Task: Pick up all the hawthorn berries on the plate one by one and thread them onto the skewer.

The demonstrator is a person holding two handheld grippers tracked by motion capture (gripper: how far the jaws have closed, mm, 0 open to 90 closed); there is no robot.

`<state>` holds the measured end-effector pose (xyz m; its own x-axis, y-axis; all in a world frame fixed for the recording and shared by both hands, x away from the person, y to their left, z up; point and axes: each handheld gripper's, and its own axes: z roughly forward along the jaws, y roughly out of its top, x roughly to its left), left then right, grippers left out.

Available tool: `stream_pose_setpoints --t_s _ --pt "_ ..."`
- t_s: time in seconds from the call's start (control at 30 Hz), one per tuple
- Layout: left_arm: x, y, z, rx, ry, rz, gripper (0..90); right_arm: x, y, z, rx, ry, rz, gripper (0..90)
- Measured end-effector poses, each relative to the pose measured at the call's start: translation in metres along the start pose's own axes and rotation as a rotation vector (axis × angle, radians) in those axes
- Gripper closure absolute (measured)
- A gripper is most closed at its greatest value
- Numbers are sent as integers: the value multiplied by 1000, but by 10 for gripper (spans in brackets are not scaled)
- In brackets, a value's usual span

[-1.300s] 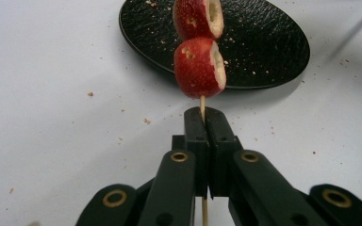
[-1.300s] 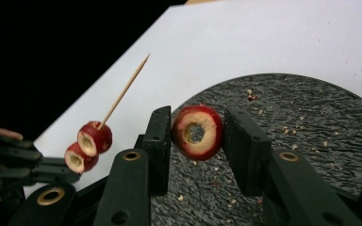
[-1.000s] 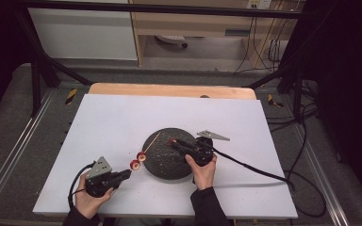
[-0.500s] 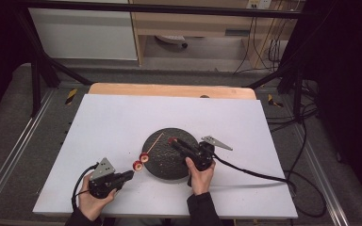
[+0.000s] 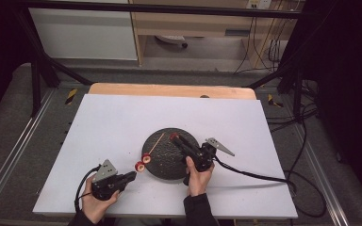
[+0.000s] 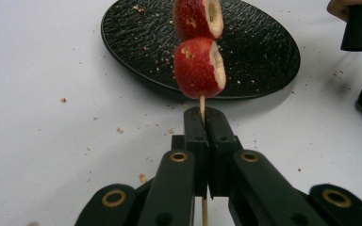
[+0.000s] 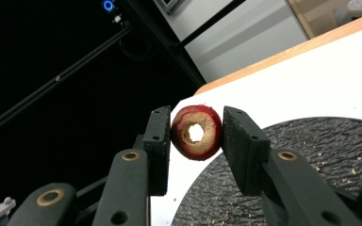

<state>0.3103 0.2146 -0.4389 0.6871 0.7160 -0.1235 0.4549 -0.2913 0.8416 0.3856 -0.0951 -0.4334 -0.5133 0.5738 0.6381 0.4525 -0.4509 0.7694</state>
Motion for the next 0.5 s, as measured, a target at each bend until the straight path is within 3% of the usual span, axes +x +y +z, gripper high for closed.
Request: stream_pose_setpoints --t_s 0.5 --pt "-15 -4 4 -14 2 -2 887 0 -3 3 -104 12 53 639"
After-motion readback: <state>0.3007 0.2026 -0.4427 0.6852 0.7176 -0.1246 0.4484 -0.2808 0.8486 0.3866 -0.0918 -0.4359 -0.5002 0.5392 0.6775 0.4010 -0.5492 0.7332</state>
